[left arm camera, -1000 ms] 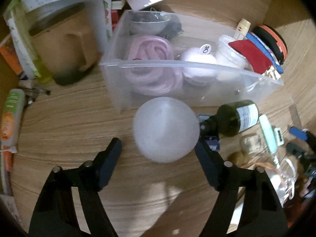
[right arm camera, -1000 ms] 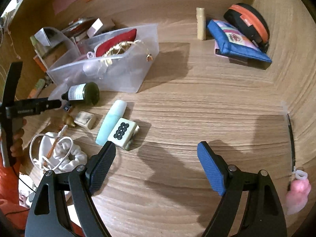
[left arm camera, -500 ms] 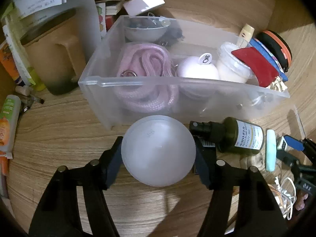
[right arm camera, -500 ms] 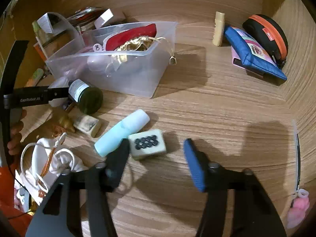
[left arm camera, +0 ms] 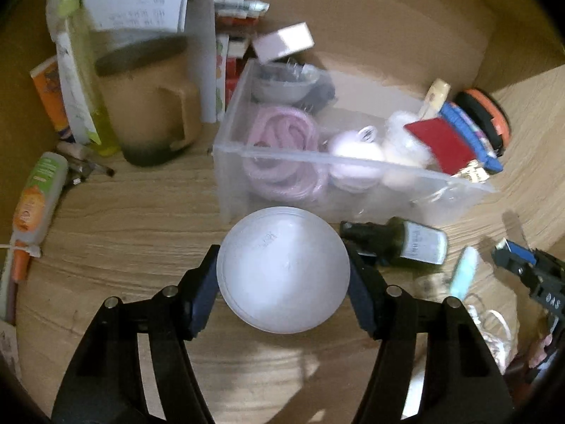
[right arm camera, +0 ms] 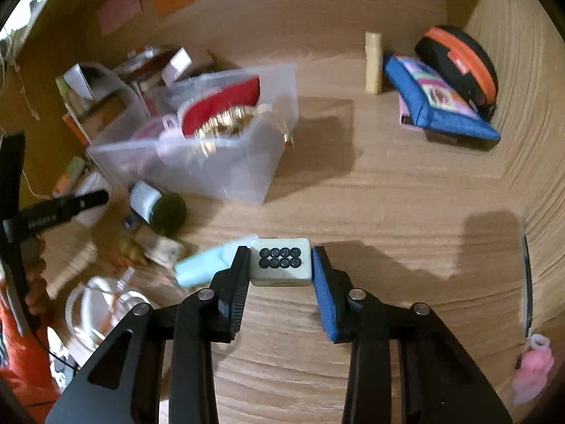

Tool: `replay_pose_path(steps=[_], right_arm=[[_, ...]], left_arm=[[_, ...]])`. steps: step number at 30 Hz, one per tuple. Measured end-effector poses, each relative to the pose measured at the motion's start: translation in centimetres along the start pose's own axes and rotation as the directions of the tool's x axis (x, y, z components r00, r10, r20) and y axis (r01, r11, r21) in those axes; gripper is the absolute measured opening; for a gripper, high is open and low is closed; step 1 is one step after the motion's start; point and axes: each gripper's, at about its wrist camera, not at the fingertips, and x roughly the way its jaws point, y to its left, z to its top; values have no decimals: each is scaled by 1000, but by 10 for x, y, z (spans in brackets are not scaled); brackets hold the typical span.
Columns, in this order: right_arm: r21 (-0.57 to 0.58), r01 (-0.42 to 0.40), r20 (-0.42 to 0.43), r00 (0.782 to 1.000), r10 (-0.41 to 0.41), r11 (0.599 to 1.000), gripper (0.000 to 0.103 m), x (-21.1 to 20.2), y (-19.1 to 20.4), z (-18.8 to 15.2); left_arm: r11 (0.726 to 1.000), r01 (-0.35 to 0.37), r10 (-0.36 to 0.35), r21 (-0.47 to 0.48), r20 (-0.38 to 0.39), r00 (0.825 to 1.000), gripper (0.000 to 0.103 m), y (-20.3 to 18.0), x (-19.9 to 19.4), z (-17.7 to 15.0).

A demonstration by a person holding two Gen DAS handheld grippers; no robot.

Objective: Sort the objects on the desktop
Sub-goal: 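Drop the white container and white tile into the clear box and release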

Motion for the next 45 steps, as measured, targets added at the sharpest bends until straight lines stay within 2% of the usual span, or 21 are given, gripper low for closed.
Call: replay_pose_path(steps=[9, 13, 15, 20, 27, 32, 37, 41, 45], right_arm=[[-50, -40, 122, 992, 45, 998, 32, -28, 21, 29], [-46, -82, 155, 984, 88, 996, 32, -31, 27, 42], [-54, -97, 162, 981, 105, 994, 32, -29, 30, 48], [-87, -111, 158, 980, 124, 990, 32, -20, 38, 63], [-139, -145, 105, 981, 161, 980, 32, 5, 49, 87], [-163, -173, 65, 981, 185, 971, 32, 23, 60, 95], [-184, -111, 75, 989, 127, 977, 32, 36, 65, 97], [-166, -95, 67, 992, 107, 982, 32, 48, 60, 97], [-160, -71, 55, 995, 81, 984, 32, 56, 55, 98]], left_arm=[[997, 70, -71, 10, 141, 987, 65, -17, -48, 16], [992, 124, -122, -5, 177, 977, 65, -24, -55, 31], [992, 123, -121, 1, 183, 976, 65, -30, -53, 41], [993, 115, -114, 2, 163, 980, 65, -33, -42, 59], [997, 74, -72, -5, 134, 988, 65, -28, -18, 80], [999, 18, -20, 28, 87, 996, 65, -31, 8, 89], [999, 16, -18, 40, 43, 999, 65, -30, 32, 91], [999, 12, -12, 43, 4, 1000, 65, -26, 48, 90], [998, -23, 23, 59, 9, 1000, 65, -26, 51, 86]])
